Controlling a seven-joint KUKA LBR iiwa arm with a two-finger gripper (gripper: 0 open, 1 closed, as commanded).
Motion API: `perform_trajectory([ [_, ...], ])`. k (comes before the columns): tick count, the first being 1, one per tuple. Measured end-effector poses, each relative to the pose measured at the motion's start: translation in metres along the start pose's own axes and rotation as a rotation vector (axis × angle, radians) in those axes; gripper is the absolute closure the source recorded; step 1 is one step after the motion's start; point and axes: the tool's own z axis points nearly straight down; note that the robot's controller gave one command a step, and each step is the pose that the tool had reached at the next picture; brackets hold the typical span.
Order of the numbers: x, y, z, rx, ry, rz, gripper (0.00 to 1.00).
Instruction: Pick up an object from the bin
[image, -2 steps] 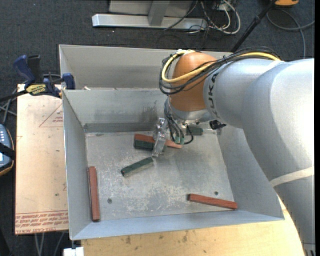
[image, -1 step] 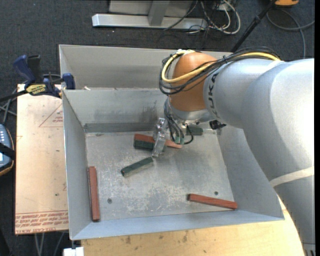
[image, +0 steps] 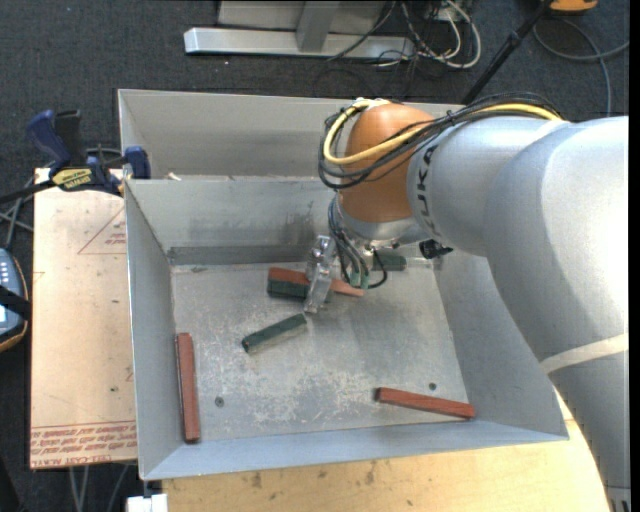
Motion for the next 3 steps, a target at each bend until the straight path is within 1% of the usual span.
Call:
perform_trajectory([
  [3, -0.0012, 0.0006, -0.0097, 0.002, 0.002, -0.002, 1.00],
])
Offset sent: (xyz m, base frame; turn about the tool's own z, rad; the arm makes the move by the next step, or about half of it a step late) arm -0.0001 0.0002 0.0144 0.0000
